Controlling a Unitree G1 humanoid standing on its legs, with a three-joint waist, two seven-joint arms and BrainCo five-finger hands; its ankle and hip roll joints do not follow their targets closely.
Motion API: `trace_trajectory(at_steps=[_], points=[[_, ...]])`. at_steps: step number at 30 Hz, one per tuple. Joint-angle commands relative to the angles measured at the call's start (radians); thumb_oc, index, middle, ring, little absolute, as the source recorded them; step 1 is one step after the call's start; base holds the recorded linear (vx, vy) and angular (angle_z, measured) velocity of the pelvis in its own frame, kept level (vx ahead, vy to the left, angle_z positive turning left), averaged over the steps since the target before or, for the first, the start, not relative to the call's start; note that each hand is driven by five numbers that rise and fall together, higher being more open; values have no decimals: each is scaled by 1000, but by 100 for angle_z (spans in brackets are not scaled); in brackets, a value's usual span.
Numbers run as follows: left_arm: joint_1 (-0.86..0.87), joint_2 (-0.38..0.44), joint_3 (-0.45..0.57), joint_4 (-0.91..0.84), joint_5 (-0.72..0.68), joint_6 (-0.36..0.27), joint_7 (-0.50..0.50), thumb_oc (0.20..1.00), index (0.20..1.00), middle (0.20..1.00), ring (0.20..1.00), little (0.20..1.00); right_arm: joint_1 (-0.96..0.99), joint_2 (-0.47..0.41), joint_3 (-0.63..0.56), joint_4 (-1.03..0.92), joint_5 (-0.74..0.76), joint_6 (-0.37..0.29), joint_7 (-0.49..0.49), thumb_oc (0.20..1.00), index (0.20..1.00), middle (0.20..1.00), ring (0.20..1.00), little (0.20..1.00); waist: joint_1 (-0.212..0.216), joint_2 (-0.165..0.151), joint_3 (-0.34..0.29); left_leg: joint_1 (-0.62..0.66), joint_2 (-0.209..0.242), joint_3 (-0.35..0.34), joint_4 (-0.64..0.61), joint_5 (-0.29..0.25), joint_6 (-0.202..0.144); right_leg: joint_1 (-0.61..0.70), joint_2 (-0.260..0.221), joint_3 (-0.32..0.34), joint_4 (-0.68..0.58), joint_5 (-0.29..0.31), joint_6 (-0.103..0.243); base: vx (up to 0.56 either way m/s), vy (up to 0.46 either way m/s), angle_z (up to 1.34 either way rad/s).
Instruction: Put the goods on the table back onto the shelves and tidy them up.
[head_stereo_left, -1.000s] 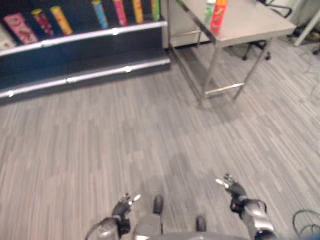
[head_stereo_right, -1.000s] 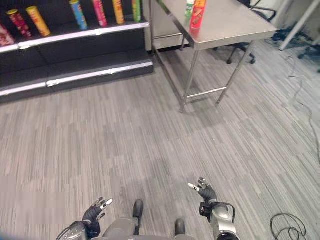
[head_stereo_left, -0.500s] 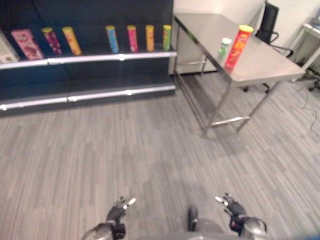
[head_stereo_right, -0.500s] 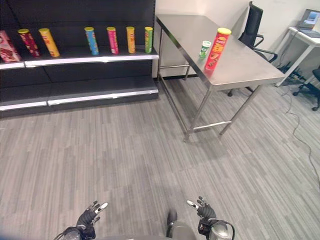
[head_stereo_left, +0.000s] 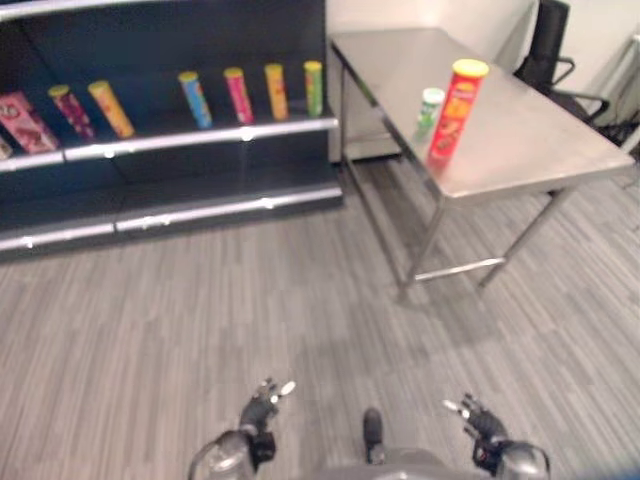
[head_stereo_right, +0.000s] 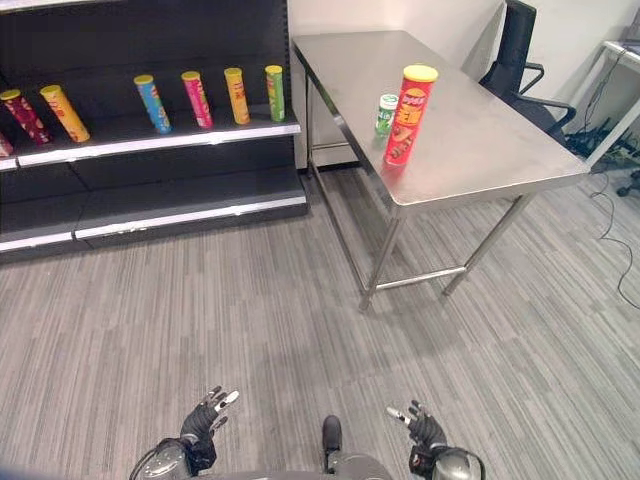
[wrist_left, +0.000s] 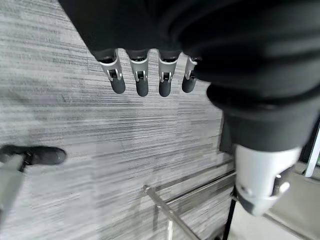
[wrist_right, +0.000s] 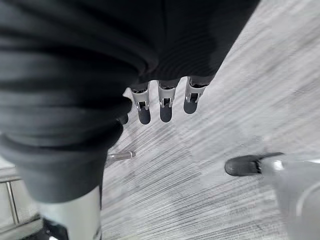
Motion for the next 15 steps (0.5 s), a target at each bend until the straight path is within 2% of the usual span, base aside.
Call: trace_trajectory(at_steps=[1, 2, 3, 4, 5, 6, 7, 8, 9, 10, 11, 12, 13, 15], points=[[25, 46, -36, -47, 9, -23, -13, 1000, 1000, 1000, 1000, 1000, 10, -1, 5, -57, 2, -29, 7, 1000, 1000, 1000, 1000, 1000, 12, -63, 34, -144, -166, 69, 136, 176, 108, 73, -125, 56, -34, 2, 99, 131, -183, 23], [21, 48, -37, -44, 6, -23, -12, 1000, 1000, 1000, 1000, 1000, 3, -2, 9, -66, 3, -25, 6, 1000, 1000, 1000, 1000, 1000, 22, -73, 50, -201, -180, 77, 207, 156, 110, 87, -133, 56, -34, 2, 97, 220, -217, 17], [20, 48, -37, -42, 3, -21, -13, 1000, 1000, 1000, 1000, 1000, -1, 0, 15, -68, 4, -24, 8, 1000, 1000, 1000, 1000, 1000, 28, -67, 58, -219, -164, 81, 215, 140, 114, 103, -120, 59, -38, -8, 93, 79, -85, 3], [19, 49, -37, -43, 3, -21, -13, 1000, 1000, 1000, 1000, 1000, -2, 0, 14, -68, 4, -24, 8, 1000, 1000, 1000, 1000, 1000, 29, -74, 60, -223, -171, 84, 214, 149, 115, 99, -127, 61, -36, -3, 93, 235, -40, -22], [19, 53, -43, -41, -5, -21, -14, 1000, 1000, 1000, 1000, 1000, -13, 3, 14, -56, 4, -28, 8, 1000, 1000, 1000, 1000, 1000, 46, -61, 62, -269, -131, 99, 84, 132, 117, 129, -114, 70, -50, -20, 91, 147, -5, -16], [19, 53, -43, -41, -5, -21, -14, 1000, 1000, 1000, 1000, 1000, -13, 3, 14, -56, 4, -28, 8, 1000, 1000, 1000, 1000, 1000, 47, -61, 63, -267, -131, 100, 84, 132, 117, 130, -114, 72, -50, -20, 91, 363, 43, -8], [25, 52, -45, -45, -6, -20, -19, 1000, 1000, 1000, 1000, 1000, -12, 5, 13, -56, 5, -33, 9, 1000, 1000, 1000, 1000, 1000, 51, -48, 56, -286, -84, 94, -132, 133, 125, 140, -104, 77, -50, -27, 93, 299, 66, 6], [29, 53, -44, -38, -3, -21, -19, 1000, 1000, 1000, 1000, 1000, -8, 8, 15, -68, 4, -33, 12, 1000, 1000, 1000, 1000, 1000, 60, -48, 58, -264, -76, 96, -313, 162, 128, 155, -103, 89, -50, -30, 95, 428, 107, 3], [30, 53, -44, -26, -3, -16, -19, 1000, 1000, 1000, 1000, 1000, -3, 13, 10, -59, 2, -34, 11, 1000, 1000, 1000, 1000, 1000, 65, -36, 54, -280, -53, 94, -417, 173, 130, 172, -97, 92, -50, -46, 95, 231, 58, -15], [29, 53, -44, -25, -2, -17, -19, 1000, 1000, 1000, 1000, 1000, -3, 13, 10, -59, 1, -35, 11, 1000, 1000, 1000, 1000, 1000, 68, -38, 57, -264, -54, 97, -445, 194, 130, 173, -98, 94, -50, -42, 94, 329, 104, -12], [33, 59, -42, -19, 3, -16, -15, 1000, 1000, 1000, 1000, 1000, 4, 14, 8, -72, 0, -36, 13, 1000, 1000, 1000, 1000, 1000, 75, -23, 47, -297, -50, 78, -567, 196, 134, 191, -86, 109, -50, -70, 86, 182, 66, -28], [33, 59, -42, -19, 3, -17, -15, 1000, 1000, 1000, 1000, 1000, 4, 15, 8, -73, 0, -36, 13, 1000, 1000, 1000, 1000, 1000, 75, -23, 45, -302, -50, 77, -567, 203, 134, 186, -86, 109, -50, -66, 86, 394, 152, -10], [34, 69, -41, -13, 7, -20, -13, 1000, 1000, 1000, 1000, 1000, 2, 11, 4, -83, 1, -39, 9, 1000, 1000, 1000, 1000, 1000, 79, -21, 42, -345, -53, 85, -567, 184, 132, 209, -93, 123, -50, -80, 79, 255, 148, -23], [39, 71, -31, -8, 10, -19, -21, 1000, 1000, 1000, 1000, 1000, 2, 11, -4, -79, 1, -33, 12, 1000, 1000, 1000, 1000, 1000, 79, -9, 23, -314, -51, 81, -567, 212, 126, 212, -97, 144, -50, -71, 78, 327, 228, -39]])
